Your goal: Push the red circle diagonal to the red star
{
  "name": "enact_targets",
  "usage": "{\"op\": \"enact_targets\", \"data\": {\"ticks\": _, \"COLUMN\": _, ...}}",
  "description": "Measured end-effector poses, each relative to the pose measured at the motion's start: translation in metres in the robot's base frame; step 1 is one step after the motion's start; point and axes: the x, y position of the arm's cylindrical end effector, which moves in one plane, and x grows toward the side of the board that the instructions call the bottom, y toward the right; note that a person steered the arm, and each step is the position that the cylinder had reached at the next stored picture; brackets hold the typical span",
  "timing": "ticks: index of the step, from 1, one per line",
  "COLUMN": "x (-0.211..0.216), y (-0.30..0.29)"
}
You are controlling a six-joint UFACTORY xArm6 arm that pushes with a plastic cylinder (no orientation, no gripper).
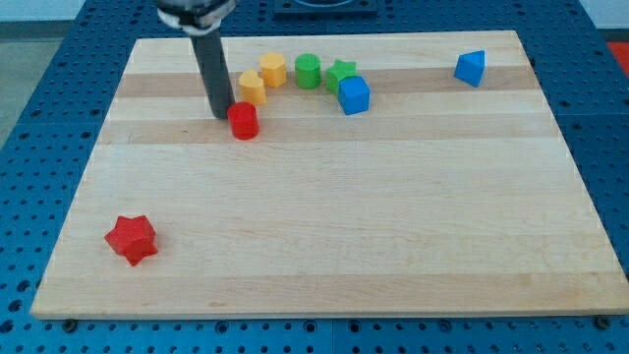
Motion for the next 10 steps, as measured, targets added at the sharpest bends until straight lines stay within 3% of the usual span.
{"op": "enact_targets", "data": {"ticks": 1, "x": 0.030, "y": 0.000}}
{"op": "enact_targets", "data": {"ticks": 3, "x": 0.015, "y": -0.002}}
{"op": "enact_targets", "data": {"ticks": 4, "x": 0.037, "y": 0.013}}
{"op": "enact_targets", "data": {"ticks": 5, "x": 0.109, "y": 0.068}}
{"op": "enact_targets", "data": {"ticks": 6, "x": 0.115, "y": 0.070}}
{"op": "enact_targets", "data": {"ticks": 7, "x": 0.062, "y": 0.107}}
{"op": "enact_targets", "data": {"ticks": 8, "x": -0.026, "y": 0.136}}
{"op": "enact_targets", "data": {"ticks": 10, "x": -0.027, "y": 0.102}}
